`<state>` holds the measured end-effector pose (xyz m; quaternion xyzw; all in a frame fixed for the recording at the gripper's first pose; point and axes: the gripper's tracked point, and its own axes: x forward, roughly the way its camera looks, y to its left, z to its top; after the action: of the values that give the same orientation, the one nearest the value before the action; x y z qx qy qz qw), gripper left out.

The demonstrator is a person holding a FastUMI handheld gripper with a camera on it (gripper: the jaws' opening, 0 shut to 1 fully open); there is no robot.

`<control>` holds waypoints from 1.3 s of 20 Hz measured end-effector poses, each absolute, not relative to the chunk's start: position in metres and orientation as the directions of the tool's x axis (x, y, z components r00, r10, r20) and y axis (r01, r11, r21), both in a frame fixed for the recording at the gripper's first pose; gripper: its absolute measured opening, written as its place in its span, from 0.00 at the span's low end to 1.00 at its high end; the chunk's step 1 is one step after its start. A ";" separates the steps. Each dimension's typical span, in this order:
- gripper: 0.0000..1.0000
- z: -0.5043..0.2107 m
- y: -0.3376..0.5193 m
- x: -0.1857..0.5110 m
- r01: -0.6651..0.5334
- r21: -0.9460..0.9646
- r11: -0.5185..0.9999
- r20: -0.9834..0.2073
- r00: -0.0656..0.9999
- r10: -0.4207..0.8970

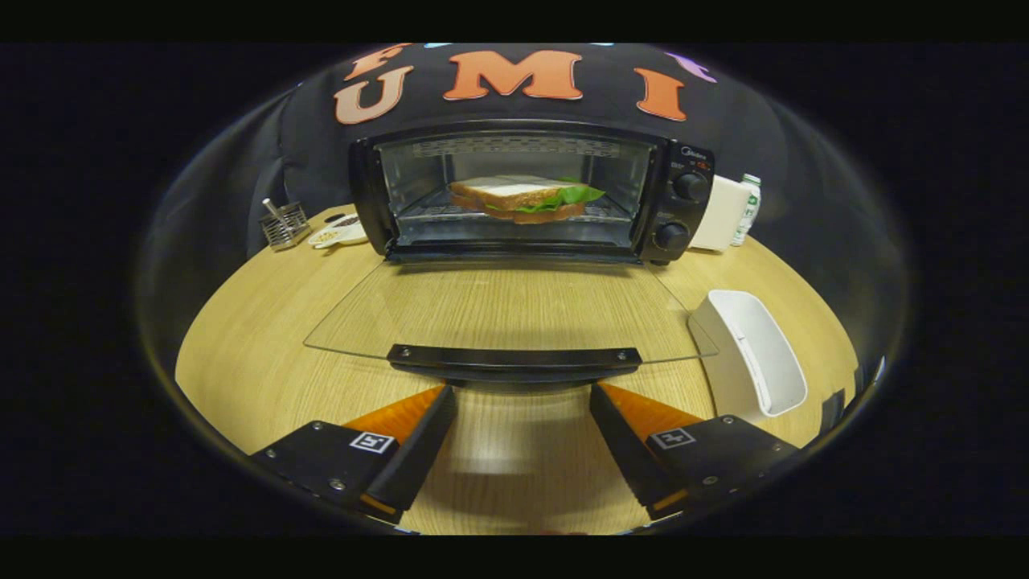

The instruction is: Open the toaster oven, put the food inside, and close the toaster oven door.

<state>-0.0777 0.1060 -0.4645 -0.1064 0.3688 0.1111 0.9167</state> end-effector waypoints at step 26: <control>0.99 -0.307 0.150 0.027 -0.318 -0.101 0.943 -0.455 0.858 0.240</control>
<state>0.0275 0.1499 -0.3069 -0.0866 0.2237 0.1453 0.9599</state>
